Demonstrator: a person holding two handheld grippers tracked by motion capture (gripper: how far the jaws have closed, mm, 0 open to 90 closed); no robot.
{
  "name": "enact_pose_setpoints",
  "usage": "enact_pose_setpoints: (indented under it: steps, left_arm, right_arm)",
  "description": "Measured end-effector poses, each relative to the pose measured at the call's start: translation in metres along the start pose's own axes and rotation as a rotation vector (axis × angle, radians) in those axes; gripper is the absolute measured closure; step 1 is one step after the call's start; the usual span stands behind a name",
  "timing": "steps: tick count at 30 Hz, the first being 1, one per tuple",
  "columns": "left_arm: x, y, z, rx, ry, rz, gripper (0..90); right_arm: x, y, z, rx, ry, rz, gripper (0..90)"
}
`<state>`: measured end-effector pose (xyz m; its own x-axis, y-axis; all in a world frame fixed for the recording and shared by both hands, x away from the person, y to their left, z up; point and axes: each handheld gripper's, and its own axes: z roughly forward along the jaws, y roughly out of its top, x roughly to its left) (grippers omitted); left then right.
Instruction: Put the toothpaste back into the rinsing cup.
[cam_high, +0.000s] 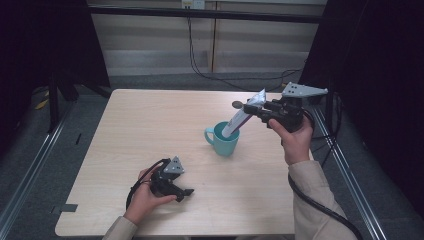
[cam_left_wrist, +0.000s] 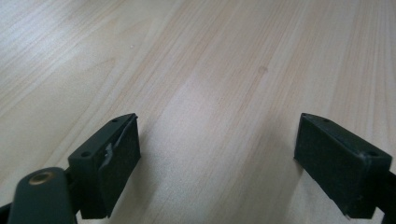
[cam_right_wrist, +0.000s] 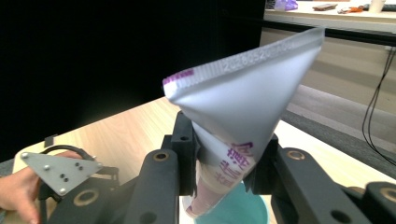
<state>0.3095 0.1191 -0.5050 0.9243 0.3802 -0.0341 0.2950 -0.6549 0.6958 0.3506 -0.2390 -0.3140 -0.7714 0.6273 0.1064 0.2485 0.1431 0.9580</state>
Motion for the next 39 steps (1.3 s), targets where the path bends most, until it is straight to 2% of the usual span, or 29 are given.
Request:
enact_pose_setpoints:
  steps: [4,14,15,21,39]
  left_arm:
    - [-0.001,-0.003,0.001,-0.03,0.0,-0.002,11.6]
    - [-0.001,-0.004,0.003,-0.038,-0.011,0.009,8.1]
    - [-0.001,-0.004,0.002,-0.024,-0.012,0.017,6.9]
    - [-0.002,-0.004,0.004,-0.014,-0.026,0.031,0.0]
    - [-0.002,-0.004,0.004,-0.014,-0.025,0.03,0.0]
  right_arm:
    - [-0.004,0.0,0.004,0.018,-0.027,0.0,69.9]
    - [-0.011,-0.009,0.017,0.055,-0.075,0.003,69.8]
    - [-0.012,-0.01,0.019,0.059,-0.077,0.004,69.8]
    - [-0.012,-0.017,0.028,0.082,-0.087,0.0,69.8]
    - [-0.01,-0.037,0.049,0.144,-0.082,-0.01,69.7]
